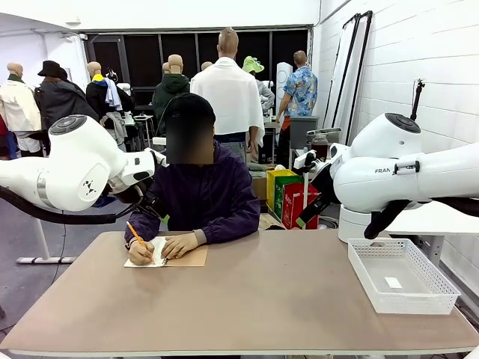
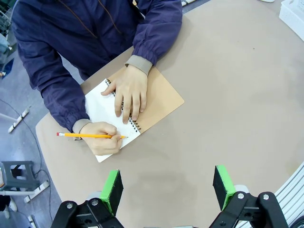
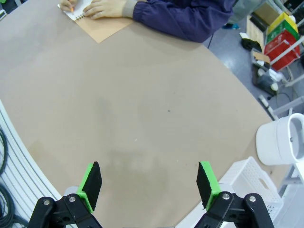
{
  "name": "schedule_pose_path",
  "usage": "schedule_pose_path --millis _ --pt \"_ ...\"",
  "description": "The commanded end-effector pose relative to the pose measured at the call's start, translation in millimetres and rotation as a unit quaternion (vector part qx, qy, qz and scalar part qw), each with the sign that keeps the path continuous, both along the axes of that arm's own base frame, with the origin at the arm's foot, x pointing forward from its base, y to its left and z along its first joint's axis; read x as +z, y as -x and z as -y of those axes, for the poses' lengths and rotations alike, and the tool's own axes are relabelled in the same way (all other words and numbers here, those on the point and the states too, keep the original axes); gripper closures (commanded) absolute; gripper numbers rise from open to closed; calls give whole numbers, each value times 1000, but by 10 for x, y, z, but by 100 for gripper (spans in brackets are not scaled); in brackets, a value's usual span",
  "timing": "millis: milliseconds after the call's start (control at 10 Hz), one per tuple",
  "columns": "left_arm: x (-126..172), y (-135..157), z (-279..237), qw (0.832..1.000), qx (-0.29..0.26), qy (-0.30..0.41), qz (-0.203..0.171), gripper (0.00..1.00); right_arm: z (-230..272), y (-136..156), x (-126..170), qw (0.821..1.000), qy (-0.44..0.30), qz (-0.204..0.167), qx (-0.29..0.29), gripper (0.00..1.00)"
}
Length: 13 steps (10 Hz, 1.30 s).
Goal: Sort the paper based on its condition.
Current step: If a person hands you a paper, place it in the Organizing basket , and if it's crumpled, put it in the Trash can.
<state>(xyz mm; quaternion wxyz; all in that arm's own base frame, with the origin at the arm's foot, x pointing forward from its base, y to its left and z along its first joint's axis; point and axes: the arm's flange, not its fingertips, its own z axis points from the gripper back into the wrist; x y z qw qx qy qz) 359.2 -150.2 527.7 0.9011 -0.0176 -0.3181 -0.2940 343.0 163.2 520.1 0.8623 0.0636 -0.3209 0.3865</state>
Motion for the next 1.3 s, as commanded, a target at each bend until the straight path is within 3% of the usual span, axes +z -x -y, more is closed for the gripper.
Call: schedule_pose_path --millis 0,1200 --pt "-10 -11 -10 1000 1 2 -5 0 -1 0 -1 1000 -1 -1 -1 0" --pt "-10 -11 -10 1000 1 2 -5 0 -1 0 -1 1000 -1 -1 -1 0"
